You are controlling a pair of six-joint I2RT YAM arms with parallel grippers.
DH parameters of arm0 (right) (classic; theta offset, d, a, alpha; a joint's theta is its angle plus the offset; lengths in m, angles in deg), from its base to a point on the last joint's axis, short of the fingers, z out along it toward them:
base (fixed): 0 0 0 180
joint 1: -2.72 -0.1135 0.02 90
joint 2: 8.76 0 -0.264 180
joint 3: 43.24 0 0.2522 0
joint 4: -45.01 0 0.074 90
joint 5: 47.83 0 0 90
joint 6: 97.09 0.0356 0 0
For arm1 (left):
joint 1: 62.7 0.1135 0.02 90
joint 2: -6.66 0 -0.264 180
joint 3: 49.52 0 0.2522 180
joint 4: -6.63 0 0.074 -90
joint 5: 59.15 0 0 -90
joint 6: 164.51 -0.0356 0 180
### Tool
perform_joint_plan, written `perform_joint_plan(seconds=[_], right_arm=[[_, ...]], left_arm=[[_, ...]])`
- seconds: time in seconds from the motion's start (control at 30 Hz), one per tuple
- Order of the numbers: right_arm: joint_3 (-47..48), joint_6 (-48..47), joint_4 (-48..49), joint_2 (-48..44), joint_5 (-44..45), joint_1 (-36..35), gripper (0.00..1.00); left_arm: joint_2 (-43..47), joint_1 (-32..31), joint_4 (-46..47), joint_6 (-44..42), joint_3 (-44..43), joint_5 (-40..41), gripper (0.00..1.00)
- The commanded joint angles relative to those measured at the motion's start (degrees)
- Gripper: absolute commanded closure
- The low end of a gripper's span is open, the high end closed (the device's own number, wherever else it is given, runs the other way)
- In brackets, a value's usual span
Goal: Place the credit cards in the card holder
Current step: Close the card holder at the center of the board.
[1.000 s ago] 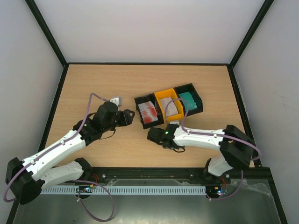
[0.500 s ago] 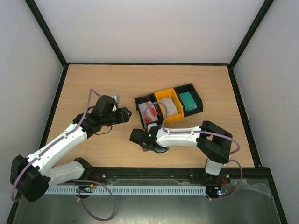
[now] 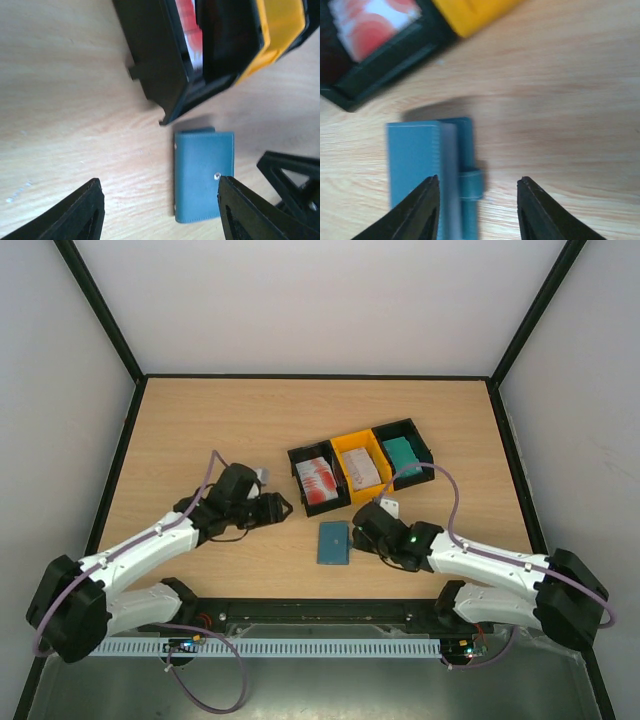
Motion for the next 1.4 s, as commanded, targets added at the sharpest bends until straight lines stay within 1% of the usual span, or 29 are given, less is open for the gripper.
perform_joint_plan(seconds=[0.0,0.07,0.2,0.37,0.47,0.57,0.63,0.7,0.8,0.97,1.07,1.23,1.3,1.37], right_arm=[[-5.2,-0.6,3.0,-1.2,-3.4,2.1,0.62],[-5.9,-1.3,5.3,-0.3,-5.4,2.3,0.64],[-5.7,-2.9,8.0,3.4,-7.4,2.4,0.63],[-4.5,-4.3,10.6,6.6,-8.4,2.5,0.65],[-3.0,-5.1,10.1,9.1,-7.7,2.6,0.71],[-2.1,-5.3,9.8,11.4,-7.7,2.5,0.80],[-1.6,-5.4,9.4,12.3,-7.7,2.5,0.85],[-1.5,-5.4,9.1,12.7,-7.5,2.6,0.88],[-1.5,-5.6,9.6,12.9,-8.0,2.5,0.85],[-2.5,-6.3,14.4,13.7,-13.7,2.5,0.73],[-2.8,-6.2,16.0,14.4,-15.2,2.5,0.69],[-2.5,-6.8,17.4,15.2,-16.6,2.5,0.65],[-2.0,-7.0,17.3,16.0,-16.5,2.5,0.65],[-1.3,-7.8,16.6,17.1,-16.3,2.5,0.67]], left_arm=[[-2.7,-4.3,6.0,3.2,1.9,-2.7,0.37],[-4.9,-6.7,7.4,4.8,2.7,-2.0,0.39],[-9.8,-10.5,11.5,7.4,3.6,-1.7,0.42],[-14.5,-12.8,14.4,8.2,2.9,-1.5,0.47],[-17.0,-13.7,15.4,8.4,2.8,-2.0,0.55],[-19.5,-14.5,16.2,8.3,2.4,-2.7,0.62],[-20.9,-15.0,16.4,8.2,2.2,-2.6,0.64],[-21.8,-15.2,16.8,8.2,2.1,-2.6,0.64],[-23.3,-15.4,17.2,8.0,1.7,-2.4,0.62],[-26.0,-15.7,16.3,6.8,0.2,-1.8,0.59],[-27.2,-15.8,15.6,6.3,-0.1,-1.3,0.60],[-29.0,-16.4,14.6,5.3,-0.1,-0.7,0.68],[-29.6,-16.5,13.9,5.0,-0.1,0.0,0.72],[-30.0,-16.8,13.1,4.7,-0.1,0.9,0.76]])
